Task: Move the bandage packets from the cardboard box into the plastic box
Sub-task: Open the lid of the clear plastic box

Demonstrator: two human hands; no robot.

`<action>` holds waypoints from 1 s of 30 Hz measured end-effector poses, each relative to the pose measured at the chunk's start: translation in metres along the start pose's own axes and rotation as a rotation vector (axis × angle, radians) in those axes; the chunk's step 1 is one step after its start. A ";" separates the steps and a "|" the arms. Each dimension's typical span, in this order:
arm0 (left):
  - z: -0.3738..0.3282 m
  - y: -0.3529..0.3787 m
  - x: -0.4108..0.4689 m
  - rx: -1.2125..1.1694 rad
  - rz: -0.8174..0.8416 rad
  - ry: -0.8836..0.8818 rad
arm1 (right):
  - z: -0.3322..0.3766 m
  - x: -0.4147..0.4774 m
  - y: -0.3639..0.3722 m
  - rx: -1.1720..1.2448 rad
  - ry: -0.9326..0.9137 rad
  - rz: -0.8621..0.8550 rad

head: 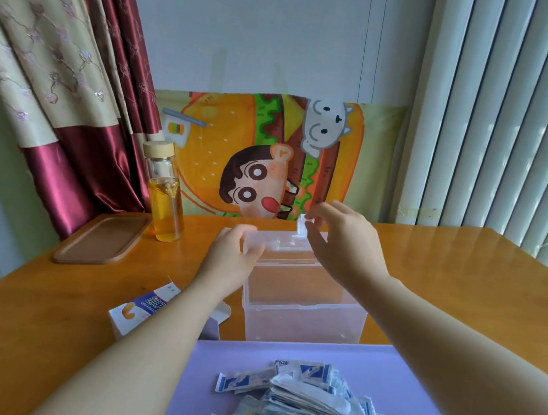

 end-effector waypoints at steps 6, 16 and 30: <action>0.005 -0.001 0.032 -0.278 -0.085 -0.236 | -0.025 -0.072 0.046 -0.124 -0.066 0.585; 0.032 0.039 0.004 -0.115 0.130 -0.247 | -0.029 -0.093 0.055 -0.001 -0.069 0.586; -0.012 0.021 -0.125 -0.045 0.290 0.175 | 0.009 -0.118 0.007 0.126 -0.124 0.428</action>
Point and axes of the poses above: each hand's wrist, its own x-axis towards the middle knuckle, its own y-axis out of the palm, z = x × y, the point moved 6 cm from there along x, towards the middle knuckle, and after that the axes turned 12 degrees about -x, right-handed, at the moved point
